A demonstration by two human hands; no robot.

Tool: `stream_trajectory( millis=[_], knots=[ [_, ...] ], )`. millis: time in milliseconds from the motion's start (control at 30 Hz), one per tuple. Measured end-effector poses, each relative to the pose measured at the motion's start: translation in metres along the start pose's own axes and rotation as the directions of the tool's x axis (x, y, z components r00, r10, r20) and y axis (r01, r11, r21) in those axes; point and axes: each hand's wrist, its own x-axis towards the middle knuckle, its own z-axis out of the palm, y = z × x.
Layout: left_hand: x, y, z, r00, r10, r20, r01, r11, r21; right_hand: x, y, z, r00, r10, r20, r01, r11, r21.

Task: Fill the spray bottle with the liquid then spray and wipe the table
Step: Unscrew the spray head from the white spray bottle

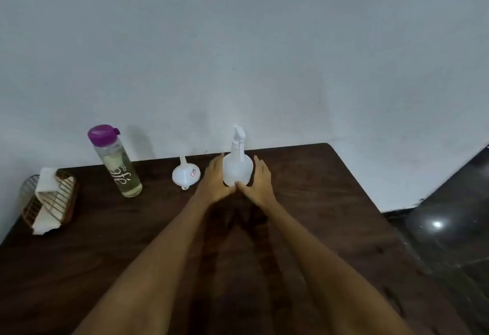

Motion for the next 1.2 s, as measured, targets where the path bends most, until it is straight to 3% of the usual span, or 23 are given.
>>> stream_trajectory(
  millis=[167,367,833,1000,1200],
  knots=[
    [0.036,-0.015,0.013,0.99,0.096,0.1,-0.094,0.995,-0.019,0.028,0.006,0.012,0.997,-0.069,0.017,0.068,0.996,0.057],
    [0.023,-0.027,0.037,0.988,0.126,-0.087,-0.129,0.991,-0.033,0.017,0.021,0.022,0.991,-0.103,-0.086,0.111,0.99,0.089],
    [-0.143,-0.005,0.04,0.969,0.242,-0.041,-0.242,0.97,0.007,-0.128,0.024,-0.012,0.986,-0.166,-0.023,0.165,0.986,-0.039],
    [-0.198,0.007,0.06,0.982,0.187,-0.026,-0.187,0.982,0.01,-0.183,0.034,-0.014,0.99,-0.141,0.02,0.142,0.988,-0.055],
    [-0.222,0.018,0.08,0.984,0.106,-0.145,-0.106,0.994,0.011,-0.209,0.041,-0.015,0.991,-0.135,-0.011,0.135,0.991,-0.02]
  ],
)
